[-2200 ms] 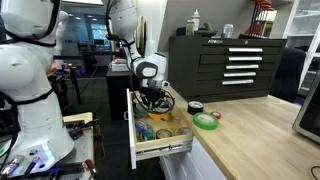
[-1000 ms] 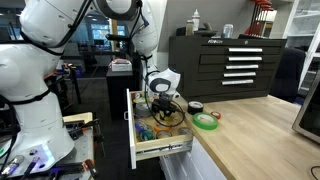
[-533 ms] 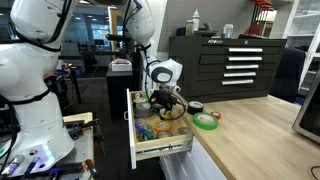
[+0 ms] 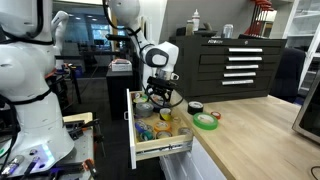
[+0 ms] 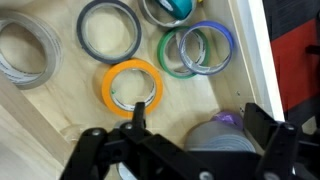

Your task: Put the orange masking tape in the open drawer

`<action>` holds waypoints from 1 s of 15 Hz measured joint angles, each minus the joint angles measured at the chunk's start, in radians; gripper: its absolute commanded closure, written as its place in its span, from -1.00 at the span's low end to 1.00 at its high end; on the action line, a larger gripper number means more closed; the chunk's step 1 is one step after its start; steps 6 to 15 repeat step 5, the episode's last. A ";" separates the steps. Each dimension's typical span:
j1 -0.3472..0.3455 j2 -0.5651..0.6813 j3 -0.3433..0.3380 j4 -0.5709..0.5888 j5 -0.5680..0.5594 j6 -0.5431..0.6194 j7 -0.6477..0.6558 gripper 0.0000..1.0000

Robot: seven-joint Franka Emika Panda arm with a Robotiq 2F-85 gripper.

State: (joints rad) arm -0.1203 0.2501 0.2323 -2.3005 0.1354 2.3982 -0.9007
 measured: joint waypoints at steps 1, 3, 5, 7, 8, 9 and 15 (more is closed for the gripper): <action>0.012 -0.031 -0.014 -0.016 -0.002 0.003 0.017 -1.00; 0.032 -0.073 -0.038 -0.032 -0.008 0.003 0.042 -1.00; 0.037 -0.068 -0.041 -0.031 -0.008 0.003 0.041 -1.00; 0.037 -0.068 -0.041 -0.031 -0.008 0.003 0.041 -1.00; 0.037 -0.068 -0.041 -0.031 -0.008 0.003 0.041 -1.00; 0.037 -0.068 -0.041 -0.031 -0.008 0.003 0.041 -1.00; 0.037 -0.068 -0.041 -0.031 -0.008 0.003 0.041 -1.00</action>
